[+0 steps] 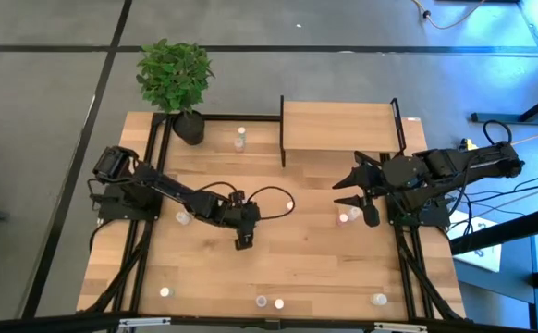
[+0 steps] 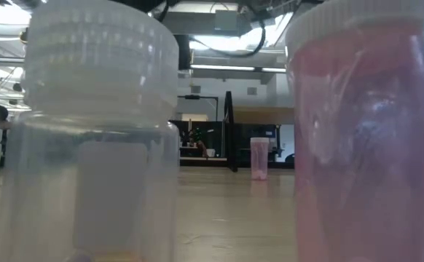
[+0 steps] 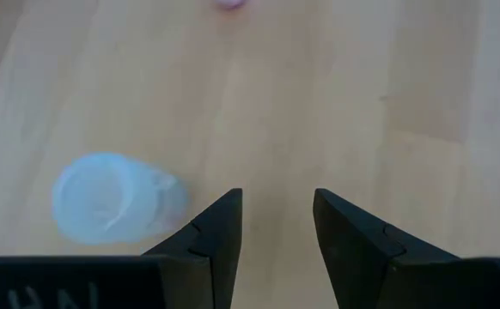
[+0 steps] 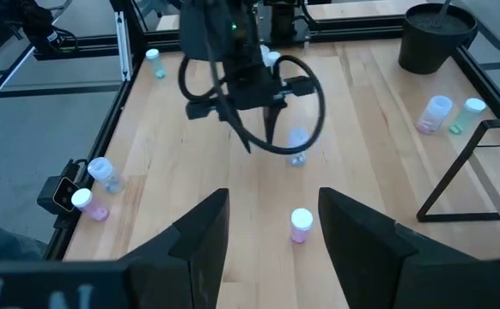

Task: Pick and place medicine bottles onto shelf by color
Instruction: Adjust the middle transparent pill bottle

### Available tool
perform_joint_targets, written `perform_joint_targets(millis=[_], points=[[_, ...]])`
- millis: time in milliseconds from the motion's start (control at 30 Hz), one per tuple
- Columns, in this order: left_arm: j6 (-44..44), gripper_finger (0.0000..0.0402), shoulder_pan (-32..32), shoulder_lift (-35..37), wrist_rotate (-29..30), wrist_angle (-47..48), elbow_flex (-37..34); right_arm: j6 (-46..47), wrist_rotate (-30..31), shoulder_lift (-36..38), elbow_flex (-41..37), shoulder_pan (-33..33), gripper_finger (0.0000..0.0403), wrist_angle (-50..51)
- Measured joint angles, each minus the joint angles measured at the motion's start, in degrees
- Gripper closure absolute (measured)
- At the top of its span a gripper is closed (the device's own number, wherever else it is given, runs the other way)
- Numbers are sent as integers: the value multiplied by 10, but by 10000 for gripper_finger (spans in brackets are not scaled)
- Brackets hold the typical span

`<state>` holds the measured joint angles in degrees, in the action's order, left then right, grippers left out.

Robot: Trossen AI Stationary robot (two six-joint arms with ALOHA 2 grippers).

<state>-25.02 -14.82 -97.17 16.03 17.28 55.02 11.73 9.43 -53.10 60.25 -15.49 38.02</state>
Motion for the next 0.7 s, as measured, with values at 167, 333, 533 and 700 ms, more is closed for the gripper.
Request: perform_joint_targets(millis=[167,333,533,700], points=[[-1,263,26,0,4,0,-10,0,0,0,0,0,221,0],[0,263,48,0,6,1,-15,0,0,0,0,0,221,0],[1,263,74,0,24,1,-29,0,0,0,0,0,221,0],[5,263,97,0,31,0,-33,0,0,0,0,0,221,0]])
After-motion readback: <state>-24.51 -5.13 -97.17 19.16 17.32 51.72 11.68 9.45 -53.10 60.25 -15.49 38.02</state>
